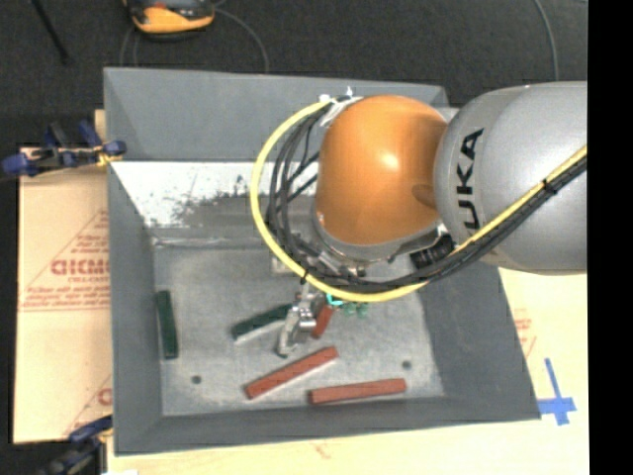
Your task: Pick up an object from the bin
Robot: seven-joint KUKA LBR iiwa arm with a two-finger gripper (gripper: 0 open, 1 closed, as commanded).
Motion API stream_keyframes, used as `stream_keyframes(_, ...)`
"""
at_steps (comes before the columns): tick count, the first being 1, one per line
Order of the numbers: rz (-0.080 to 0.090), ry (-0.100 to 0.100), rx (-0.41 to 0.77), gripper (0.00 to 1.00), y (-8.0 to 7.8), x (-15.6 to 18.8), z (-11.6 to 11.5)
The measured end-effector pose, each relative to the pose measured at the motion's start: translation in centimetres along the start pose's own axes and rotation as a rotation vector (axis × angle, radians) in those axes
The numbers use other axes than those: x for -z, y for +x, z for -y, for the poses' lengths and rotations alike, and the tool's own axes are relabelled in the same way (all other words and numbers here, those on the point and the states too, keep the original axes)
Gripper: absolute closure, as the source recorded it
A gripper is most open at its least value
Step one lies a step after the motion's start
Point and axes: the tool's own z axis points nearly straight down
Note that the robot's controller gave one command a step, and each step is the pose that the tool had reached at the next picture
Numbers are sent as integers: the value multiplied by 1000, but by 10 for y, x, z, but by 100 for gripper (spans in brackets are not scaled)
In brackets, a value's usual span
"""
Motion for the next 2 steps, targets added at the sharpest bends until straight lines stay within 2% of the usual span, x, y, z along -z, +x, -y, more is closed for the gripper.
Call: stream_keyframes(2,11,-2,3,0,-2,2,1)
